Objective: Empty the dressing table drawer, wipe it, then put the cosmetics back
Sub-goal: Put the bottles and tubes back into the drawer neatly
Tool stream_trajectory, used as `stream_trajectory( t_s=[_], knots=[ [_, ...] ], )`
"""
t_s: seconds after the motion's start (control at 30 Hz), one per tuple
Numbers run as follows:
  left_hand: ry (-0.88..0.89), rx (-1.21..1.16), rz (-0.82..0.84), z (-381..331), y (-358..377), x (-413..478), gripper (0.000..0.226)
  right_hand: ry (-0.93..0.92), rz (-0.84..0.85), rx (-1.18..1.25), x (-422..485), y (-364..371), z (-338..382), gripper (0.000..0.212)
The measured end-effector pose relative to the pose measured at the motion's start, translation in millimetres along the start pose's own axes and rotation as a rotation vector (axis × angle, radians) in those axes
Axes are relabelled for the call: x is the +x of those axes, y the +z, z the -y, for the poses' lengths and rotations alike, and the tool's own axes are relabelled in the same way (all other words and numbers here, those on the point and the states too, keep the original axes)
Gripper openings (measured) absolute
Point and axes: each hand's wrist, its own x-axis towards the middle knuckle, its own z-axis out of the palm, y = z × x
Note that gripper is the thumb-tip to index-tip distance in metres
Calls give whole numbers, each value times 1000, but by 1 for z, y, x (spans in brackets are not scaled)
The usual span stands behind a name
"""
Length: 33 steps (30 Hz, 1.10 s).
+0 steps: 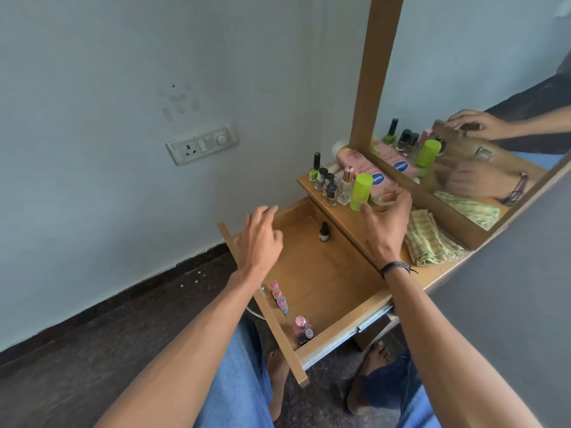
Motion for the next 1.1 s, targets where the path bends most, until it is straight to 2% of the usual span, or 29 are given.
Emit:
stream_trajectory(
  t_s=[0.1,0.23,0.33,0.6,0.83,1.1],
  knots=[
    [-15,-151,44,-35,6,20,55,2,107,-4,9,7,-8,57],
    [-110,-339,205,-64,21,47,58,3,140,-71,14,14,-17,48],
    [-151,-418,252,-78,31,62,60,0,151,-95,15,15,-19,42],
    [-153,-404,199,-85,51,81,43,2,165,-181,14,16,-19,41],
    [-145,-383,166,-81,57,80,33,15,152,-128,10,14,-14,33],
    [-169,-463,129,-80,41,66,29,37,147,-75,2,7,-5,27]
  ],
)
